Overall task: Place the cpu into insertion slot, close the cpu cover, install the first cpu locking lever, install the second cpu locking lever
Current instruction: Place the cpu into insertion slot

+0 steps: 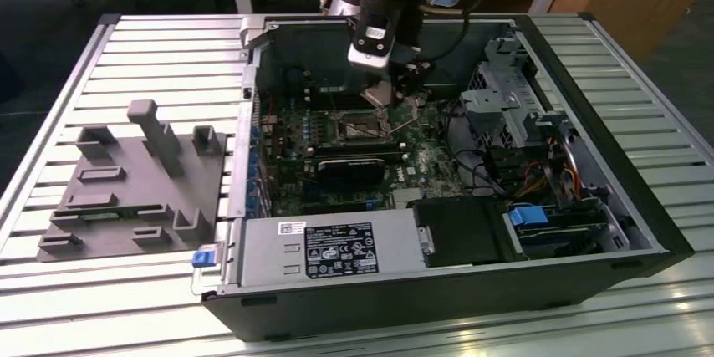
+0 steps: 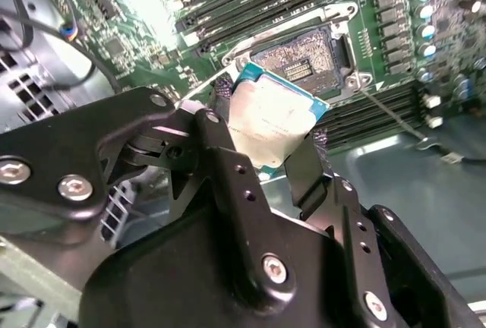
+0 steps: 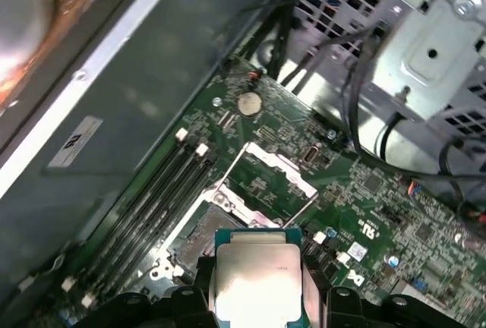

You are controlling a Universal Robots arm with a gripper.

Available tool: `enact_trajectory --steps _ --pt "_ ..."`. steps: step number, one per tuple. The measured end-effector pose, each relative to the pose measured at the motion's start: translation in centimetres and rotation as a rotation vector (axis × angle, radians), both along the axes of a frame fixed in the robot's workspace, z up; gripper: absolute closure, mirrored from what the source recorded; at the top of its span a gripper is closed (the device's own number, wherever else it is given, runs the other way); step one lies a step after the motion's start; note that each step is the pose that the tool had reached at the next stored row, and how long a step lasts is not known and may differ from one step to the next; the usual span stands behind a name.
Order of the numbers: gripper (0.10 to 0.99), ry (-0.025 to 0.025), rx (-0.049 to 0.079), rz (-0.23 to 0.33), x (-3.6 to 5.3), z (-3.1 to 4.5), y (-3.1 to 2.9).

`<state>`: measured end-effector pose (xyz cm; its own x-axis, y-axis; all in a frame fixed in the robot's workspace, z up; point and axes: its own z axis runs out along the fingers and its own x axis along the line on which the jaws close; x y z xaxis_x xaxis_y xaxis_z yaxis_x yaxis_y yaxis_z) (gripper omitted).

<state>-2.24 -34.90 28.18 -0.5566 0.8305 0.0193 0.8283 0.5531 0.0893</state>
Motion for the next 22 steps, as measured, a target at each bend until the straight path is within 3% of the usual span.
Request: enact_trajectory --steps 22 --pt "0.549 0.0 0.0 -0.399 0.0 -1.62 0.0"
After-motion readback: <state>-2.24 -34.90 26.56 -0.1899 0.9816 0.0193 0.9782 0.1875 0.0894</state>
